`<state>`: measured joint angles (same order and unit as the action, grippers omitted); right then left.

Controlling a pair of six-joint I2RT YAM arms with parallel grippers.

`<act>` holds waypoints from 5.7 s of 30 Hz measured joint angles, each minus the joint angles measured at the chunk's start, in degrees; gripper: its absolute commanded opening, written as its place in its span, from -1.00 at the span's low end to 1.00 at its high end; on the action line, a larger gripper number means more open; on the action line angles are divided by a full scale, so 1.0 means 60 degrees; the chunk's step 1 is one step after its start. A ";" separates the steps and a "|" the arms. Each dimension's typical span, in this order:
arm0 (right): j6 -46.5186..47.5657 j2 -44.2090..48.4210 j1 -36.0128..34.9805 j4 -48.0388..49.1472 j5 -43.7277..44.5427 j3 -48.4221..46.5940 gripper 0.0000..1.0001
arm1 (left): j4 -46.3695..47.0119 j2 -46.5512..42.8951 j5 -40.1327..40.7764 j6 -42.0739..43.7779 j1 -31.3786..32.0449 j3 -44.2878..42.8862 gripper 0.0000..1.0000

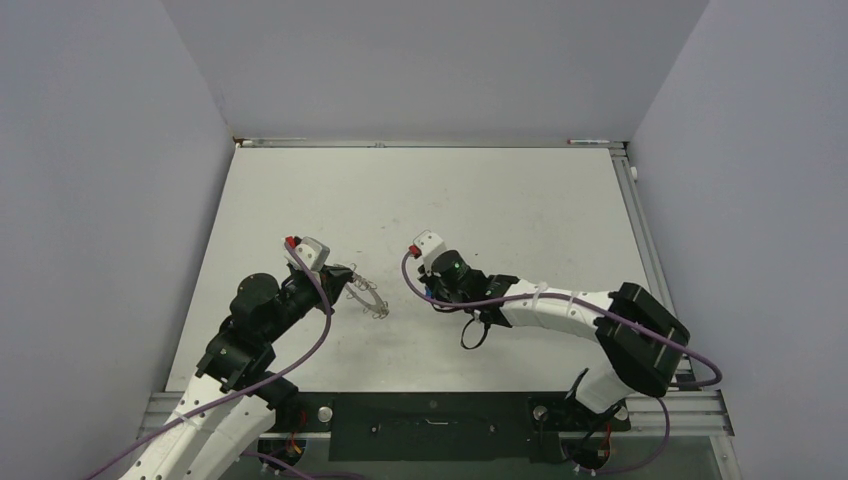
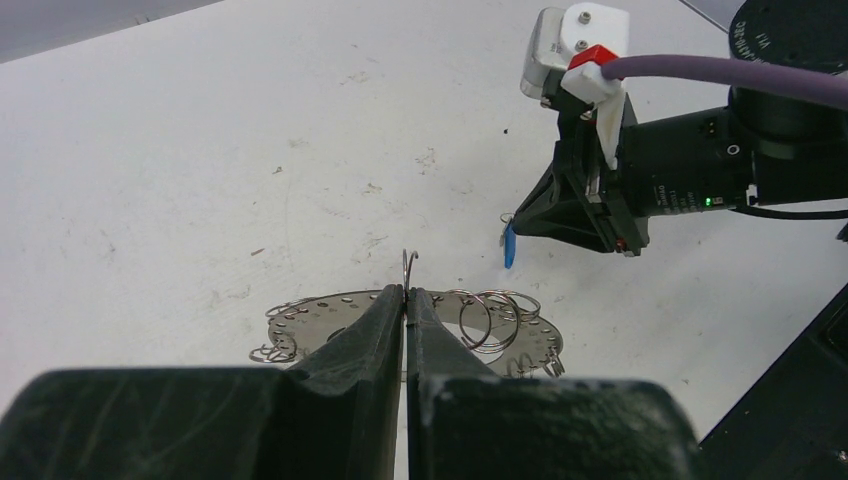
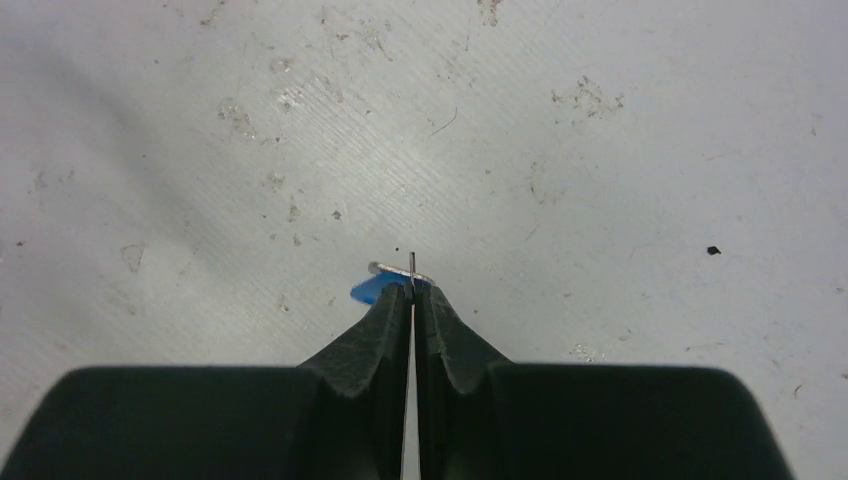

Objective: Put the keys on the keyring

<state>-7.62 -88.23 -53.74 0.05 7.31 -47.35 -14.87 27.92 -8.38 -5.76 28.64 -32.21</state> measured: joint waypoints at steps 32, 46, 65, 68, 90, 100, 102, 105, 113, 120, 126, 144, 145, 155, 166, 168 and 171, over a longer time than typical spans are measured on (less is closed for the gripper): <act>0.1698 0.4084 -0.0186 -0.1118 -0.4029 -0.0535 -0.90 | 0.0331 0.0412 -0.1880 -0.0335 0.0033 0.0000 -1.00; 0.2153 0.3574 -0.0306 -0.1424 -0.4881 -0.1257 -0.89 | 0.0780 0.0637 -0.2790 -0.0532 0.0222 0.0004 -1.00; 0.2415 0.2568 -0.0448 -0.1588 -0.5894 -0.1978 -0.90 | 0.0871 0.0667 -0.3155 -0.0681 0.0397 0.0004 -1.00; 0.2419 0.2568 -0.0474 -0.1592 -0.5901 -0.1993 -0.89 | 0.0871 0.0659 -0.3155 -0.0685 0.0397 0.0004 -1.00; 0.2404 0.2543 -0.0499 -0.1082 -0.5894 -0.2058 -0.90 | 0.0874 0.0616 -0.3155 -0.0685 0.0463 0.0004 -1.00; 0.2328 0.2379 -0.0506 -0.0984 -0.5883 -0.2127 -0.90 | 0.0874 0.0597 -0.3155 -0.0685 0.0463 0.0004 -1.00; 0.2295 0.2229 -0.0517 -0.0958 -0.5872 -0.2167 -0.89 | 0.0871 0.0597 -0.3151 -0.0685 0.0463 0.0004 -1.00; 0.2211 0.2087 -0.0546 -0.0962 -0.5861 -0.2182 -0.90 | 0.0874 0.0590 -0.3151 -0.0685 0.0463 0.0004 -1.00; 0.2051 0.2076 -0.0561 -0.0911 -0.5788 -0.2182 -0.90 | 0.0874 0.0572 -0.3147 -0.0685 0.0459 0.0004 -1.00; 0.1949 0.2106 -0.0561 -0.0874 -0.5759 -0.2182 -0.89 | 0.0874 0.0572 -0.3147 -0.0685 0.0459 0.0004 -1.00; 0.1894 0.2127 -0.0561 -0.0871 -0.5690 -0.2182 -0.90 | 0.0874 0.0572 -0.3147 -0.0685 0.0463 0.0004 -1.00; 0.1330 0.2135 -0.0073 -0.0743 -0.5967 -0.2102 -0.90 | 0.0933 0.0565 -0.3093 -0.0681 0.0463 0.0004 -1.00; 0.1319 0.2135 -0.0051 -0.0736 -0.6025 -0.2102 -0.89 | 0.0943 0.0565 -0.3089 -0.0681 0.0463 0.0004 -1.00; 0.0911 0.2131 0.0025 -0.0729 -0.6186 -0.2102 -0.80 | 0.0947 0.0557 -0.3078 -0.0681 0.0463 0.0004 -1.00; 0.0743 0.2029 0.0095 -0.0652 -0.6233 -0.2102 -0.39 | 0.0943 0.0481 -0.3089 -0.0681 0.0474 0.0004 -1.00; 0.0743 0.1996 0.0095 -0.0656 -0.6229 -0.2102 -0.39 | 0.0943 0.0481 -0.3089 -0.0681 0.0481 0.0004 -1.00; 0.0758 0.1982 0.0095 -0.0659 -0.6204 -0.2102 -0.39 | 0.0940 0.0474 -0.3089 -0.0681 0.0481 0.0004 -1.00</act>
<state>-3.07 -76.34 -53.17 -3.90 -29.91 -59.96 -9.23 30.76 -26.92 -9.85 31.53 -32.18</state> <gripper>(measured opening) 0.301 0.006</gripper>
